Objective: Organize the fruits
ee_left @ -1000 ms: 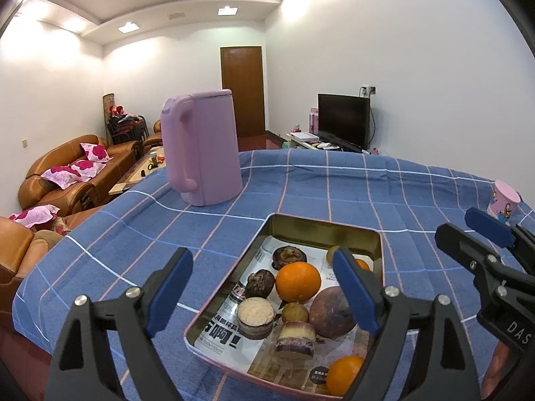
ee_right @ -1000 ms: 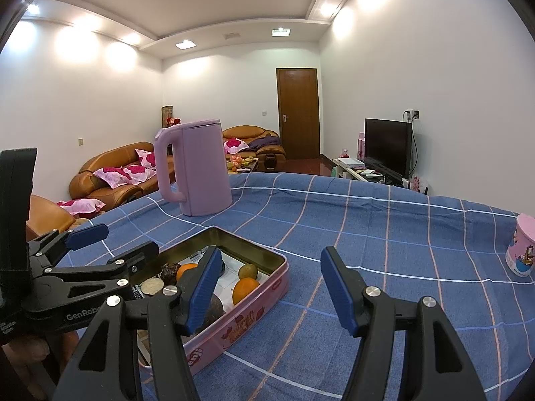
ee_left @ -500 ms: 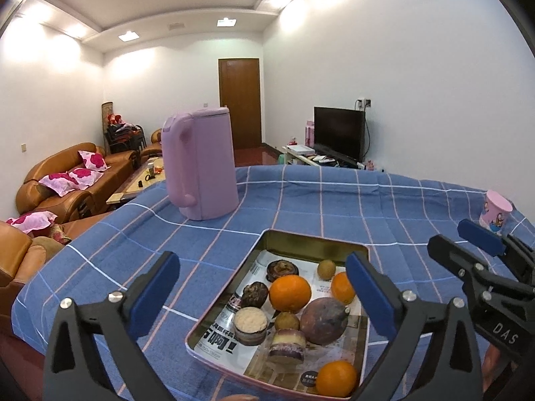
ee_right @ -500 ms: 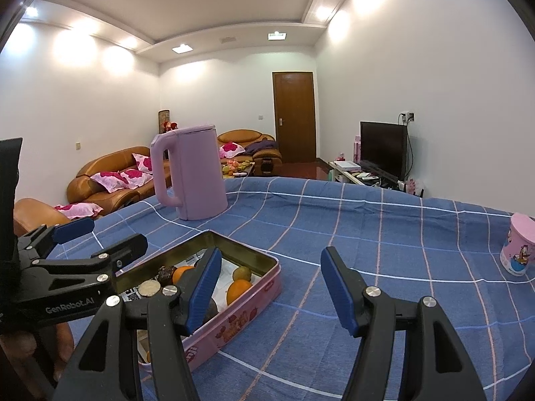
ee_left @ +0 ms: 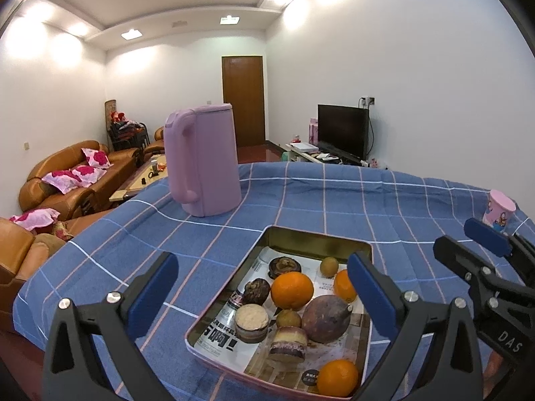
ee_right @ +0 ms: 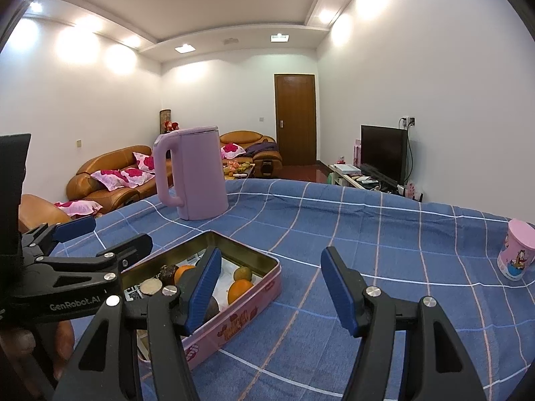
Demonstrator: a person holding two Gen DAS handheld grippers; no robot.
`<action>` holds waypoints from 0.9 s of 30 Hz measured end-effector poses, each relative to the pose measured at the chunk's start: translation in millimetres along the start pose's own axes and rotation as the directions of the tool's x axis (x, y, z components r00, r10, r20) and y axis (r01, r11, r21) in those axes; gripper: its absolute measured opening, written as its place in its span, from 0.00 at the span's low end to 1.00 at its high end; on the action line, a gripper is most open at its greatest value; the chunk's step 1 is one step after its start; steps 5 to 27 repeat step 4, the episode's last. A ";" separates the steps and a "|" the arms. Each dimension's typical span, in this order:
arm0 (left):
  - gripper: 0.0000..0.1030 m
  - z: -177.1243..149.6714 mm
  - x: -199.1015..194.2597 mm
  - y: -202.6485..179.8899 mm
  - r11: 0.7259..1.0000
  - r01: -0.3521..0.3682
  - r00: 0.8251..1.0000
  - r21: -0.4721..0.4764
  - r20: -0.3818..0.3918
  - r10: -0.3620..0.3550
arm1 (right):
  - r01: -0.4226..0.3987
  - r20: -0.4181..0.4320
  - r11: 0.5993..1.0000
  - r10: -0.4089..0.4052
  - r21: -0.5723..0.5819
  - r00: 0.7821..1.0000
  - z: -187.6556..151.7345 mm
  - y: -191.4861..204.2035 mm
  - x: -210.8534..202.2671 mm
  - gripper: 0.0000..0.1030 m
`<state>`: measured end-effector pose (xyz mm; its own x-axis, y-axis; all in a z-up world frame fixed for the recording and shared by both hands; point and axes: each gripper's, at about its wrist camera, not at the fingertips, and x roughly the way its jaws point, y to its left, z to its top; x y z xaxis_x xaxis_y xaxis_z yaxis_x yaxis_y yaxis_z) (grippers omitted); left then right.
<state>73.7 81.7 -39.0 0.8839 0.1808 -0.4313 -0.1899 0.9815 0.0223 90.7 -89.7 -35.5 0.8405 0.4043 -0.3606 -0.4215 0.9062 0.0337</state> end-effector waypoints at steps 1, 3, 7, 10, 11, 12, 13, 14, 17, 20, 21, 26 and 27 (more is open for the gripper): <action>1.00 -0.2 -0.5 -0.6 1.000 0.001 1.000 0.004 0.002 -0.001 | 0.000 -0.001 1.000 0.000 0.000 1.000 -0.3 -0.2 0.0 0.62; 1.00 -0.3 -2.1 -2.0 1.000 0.005 1.000 0.008 0.007 -0.005 | 0.000 -0.004 1.000 0.000 0.002 1.000 -1.1 -0.6 -0.8 0.62; 1.00 -0.4 -2.9 -2.5 1.000 0.007 1.000 0.010 0.009 -0.007 | 0.001 -0.006 1.000 -0.001 0.003 1.000 -0.8 -1.1 -0.8 0.62; 1.00 -0.4 -2.9 -2.5 1.000 0.007 1.000 0.010 0.009 -0.007 | 0.001 -0.006 1.000 -0.001 0.003 1.000 -0.8 -1.1 -0.8 0.62; 1.00 -0.4 -2.9 -2.5 1.000 0.007 1.000 0.010 0.009 -0.007 | 0.001 -0.006 1.000 -0.001 0.003 1.000 -0.8 -1.1 -0.8 0.62; 1.00 -0.4 -2.9 -2.5 1.000 0.007 1.000 0.010 0.009 -0.007 | 0.001 -0.006 1.000 -0.001 0.003 1.000 -0.8 -1.1 -0.8 0.62; 1.00 -0.4 -2.9 -2.5 1.000 0.007 1.000 0.010 0.009 -0.007 | 0.001 -0.006 1.000 -0.001 0.003 1.000 -0.8 -1.1 -0.8 0.62; 1.00 -0.4 -2.9 -2.5 1.000 0.007 1.000 0.010 0.009 -0.007 | 0.001 -0.006 1.000 -0.001 0.003 1.000 -0.8 -1.1 -0.8 0.62; 1.00 -0.4 -2.9 -2.5 1.000 0.007 1.000 0.010 0.009 -0.007 | 0.001 -0.006 1.000 -0.001 0.003 1.000 -0.8 -1.1 -0.8 0.62; 1.00 -0.4 -2.9 -2.5 1.000 0.007 1.000 0.010 0.009 -0.007 | 0.001 -0.006 1.000 -0.001 0.003 1.000 -0.8 -1.1 -0.8 0.62; 1.00 -0.4 -2.9 -2.5 1.000 0.007 1.000 0.010 0.009 -0.007 | 0.001 -0.006 1.000 -0.001 0.003 1.000 -0.8 -1.1 -0.8 0.62; 1.00 -0.4 -2.9 -2.5 1.000 0.007 1.000 0.010 0.009 -0.007 | 0.001 -0.006 1.000 -0.001 0.003 1.000 -0.8 -1.1 -0.8 0.62; 1.00 -0.4 -2.9 -2.5 1.000 0.007 1.000 0.010 0.009 -0.007 | 0.001 -0.006 1.000 -0.001 0.003 1.000 -0.8 -1.1 -0.8 0.62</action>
